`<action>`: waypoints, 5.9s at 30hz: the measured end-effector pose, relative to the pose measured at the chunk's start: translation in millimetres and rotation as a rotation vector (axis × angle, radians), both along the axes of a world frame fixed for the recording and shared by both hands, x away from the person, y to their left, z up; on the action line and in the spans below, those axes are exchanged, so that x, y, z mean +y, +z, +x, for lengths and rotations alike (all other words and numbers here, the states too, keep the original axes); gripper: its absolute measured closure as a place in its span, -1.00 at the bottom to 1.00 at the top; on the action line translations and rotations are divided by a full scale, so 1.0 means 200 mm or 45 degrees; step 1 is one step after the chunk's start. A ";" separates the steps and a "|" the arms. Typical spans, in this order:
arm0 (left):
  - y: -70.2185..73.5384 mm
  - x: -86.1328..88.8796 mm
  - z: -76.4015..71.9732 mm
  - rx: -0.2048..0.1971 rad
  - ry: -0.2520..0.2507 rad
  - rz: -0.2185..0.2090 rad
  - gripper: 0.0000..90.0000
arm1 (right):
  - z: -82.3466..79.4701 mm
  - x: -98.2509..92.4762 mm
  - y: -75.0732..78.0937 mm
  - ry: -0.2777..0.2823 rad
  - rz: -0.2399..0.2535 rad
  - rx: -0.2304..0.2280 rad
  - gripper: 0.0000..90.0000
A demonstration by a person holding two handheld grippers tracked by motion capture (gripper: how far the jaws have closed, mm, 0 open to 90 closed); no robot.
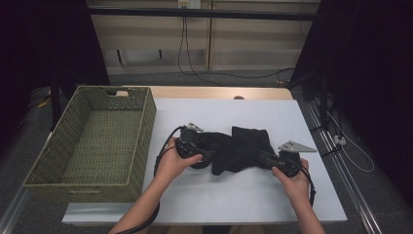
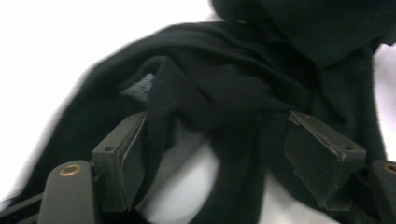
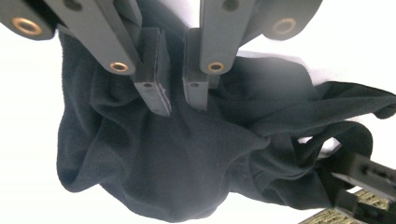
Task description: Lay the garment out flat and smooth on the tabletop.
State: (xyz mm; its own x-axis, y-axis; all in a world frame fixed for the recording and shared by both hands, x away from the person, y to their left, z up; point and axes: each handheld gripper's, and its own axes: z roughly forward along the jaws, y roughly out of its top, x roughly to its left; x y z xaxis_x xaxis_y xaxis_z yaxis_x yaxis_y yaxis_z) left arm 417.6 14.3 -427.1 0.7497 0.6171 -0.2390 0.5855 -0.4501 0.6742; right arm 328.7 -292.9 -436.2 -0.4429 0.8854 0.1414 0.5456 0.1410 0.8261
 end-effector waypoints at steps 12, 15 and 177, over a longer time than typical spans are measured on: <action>-0.09 -0.04 0.02 0.049 0.006 0.052 0.73 | 0.00 0.01 -0.02 0.009 -0.005 -0.004 0.84; -0.06 0.00 0.03 0.041 0.047 0.054 0.78 | -0.01 0.01 -0.01 0.010 0.000 -0.014 0.85; 0.01 0.08 -0.13 0.185 -0.255 -0.047 0.91 | 0.29 0.02 0.14 -0.146 -0.128 -0.064 -0.24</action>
State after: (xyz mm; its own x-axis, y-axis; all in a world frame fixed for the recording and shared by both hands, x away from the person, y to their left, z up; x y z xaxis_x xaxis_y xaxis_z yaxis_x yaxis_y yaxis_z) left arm 392.3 30.0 -425.9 0.8124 0.4482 -0.3729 0.5789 -0.5437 0.6077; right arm 386.2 -289.4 -408.8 -0.3422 0.9392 0.0297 0.5209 0.1633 0.8378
